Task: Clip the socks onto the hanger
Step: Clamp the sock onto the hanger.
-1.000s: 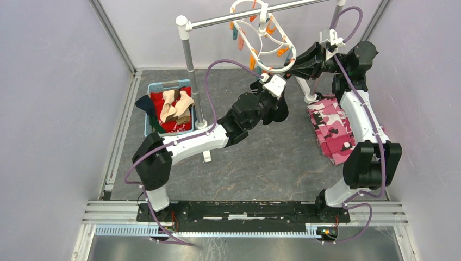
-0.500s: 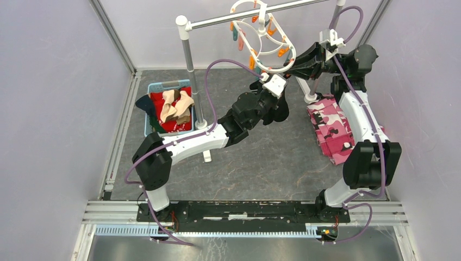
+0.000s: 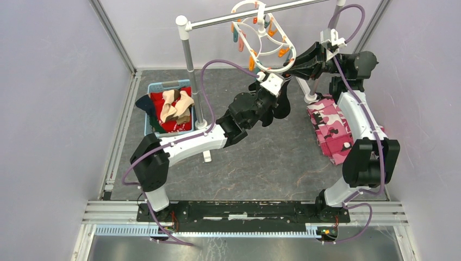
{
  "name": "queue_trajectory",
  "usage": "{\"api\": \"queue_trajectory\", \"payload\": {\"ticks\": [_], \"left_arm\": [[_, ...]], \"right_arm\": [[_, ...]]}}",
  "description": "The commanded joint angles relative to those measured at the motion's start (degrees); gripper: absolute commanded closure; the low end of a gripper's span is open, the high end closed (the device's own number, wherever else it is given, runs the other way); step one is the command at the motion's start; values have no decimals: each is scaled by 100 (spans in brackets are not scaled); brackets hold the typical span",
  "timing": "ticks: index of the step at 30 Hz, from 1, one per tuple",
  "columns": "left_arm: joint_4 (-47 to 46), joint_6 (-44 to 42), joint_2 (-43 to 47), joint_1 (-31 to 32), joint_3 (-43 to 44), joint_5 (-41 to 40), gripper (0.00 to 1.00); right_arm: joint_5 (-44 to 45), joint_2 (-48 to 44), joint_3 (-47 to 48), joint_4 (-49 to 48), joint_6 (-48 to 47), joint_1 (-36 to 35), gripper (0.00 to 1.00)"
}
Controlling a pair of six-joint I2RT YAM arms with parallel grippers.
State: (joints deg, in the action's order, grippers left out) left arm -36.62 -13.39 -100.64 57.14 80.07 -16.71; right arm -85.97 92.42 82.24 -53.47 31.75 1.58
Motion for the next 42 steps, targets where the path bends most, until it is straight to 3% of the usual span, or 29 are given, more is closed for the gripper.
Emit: {"api": "queue_trajectory", "payload": {"ticks": [1,18,42], "left_arm": [[-573,-66,347,49,-69,-179,98],[-356,-277,407,84,-245,95,98],[-460,-1803,220,103,-229,-50,98]], "right_arm": [[-122,63,-41,-801,576,-42,97],[-161,183,-6,-1626,1311,-57,96],[-211,266,-32,-2203,1800,-114,96]]}}
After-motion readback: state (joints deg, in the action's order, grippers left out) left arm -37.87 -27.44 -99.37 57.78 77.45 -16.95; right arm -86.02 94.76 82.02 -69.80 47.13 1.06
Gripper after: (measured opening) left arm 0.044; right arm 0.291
